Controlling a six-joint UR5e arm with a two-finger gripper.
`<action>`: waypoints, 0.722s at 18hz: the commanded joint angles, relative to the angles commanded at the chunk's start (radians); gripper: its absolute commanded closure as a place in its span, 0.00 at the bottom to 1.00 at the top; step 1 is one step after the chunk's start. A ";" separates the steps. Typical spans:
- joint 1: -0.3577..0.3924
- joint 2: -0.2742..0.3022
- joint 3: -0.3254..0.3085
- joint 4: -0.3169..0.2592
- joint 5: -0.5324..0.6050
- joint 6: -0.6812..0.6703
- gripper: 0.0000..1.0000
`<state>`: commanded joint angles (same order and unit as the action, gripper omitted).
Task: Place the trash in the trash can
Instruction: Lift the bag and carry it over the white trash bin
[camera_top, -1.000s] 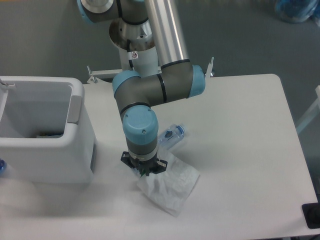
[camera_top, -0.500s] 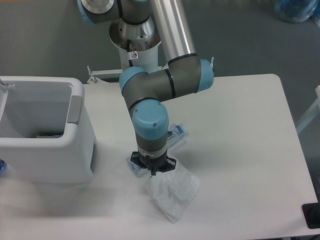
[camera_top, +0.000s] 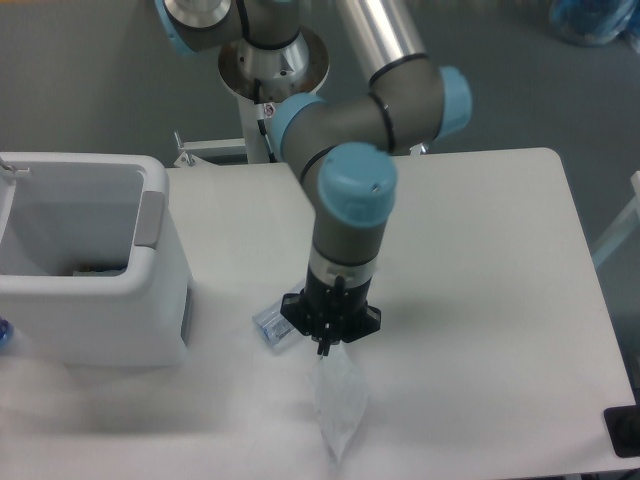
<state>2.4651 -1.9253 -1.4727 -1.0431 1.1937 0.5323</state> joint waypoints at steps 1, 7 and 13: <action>0.005 0.018 0.009 -0.003 -0.015 0.000 1.00; 0.003 0.120 0.032 -0.006 -0.118 -0.038 1.00; -0.011 0.227 0.028 -0.006 -0.310 -0.104 1.00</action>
<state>2.4544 -1.6983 -1.4450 -1.0492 0.8839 0.4282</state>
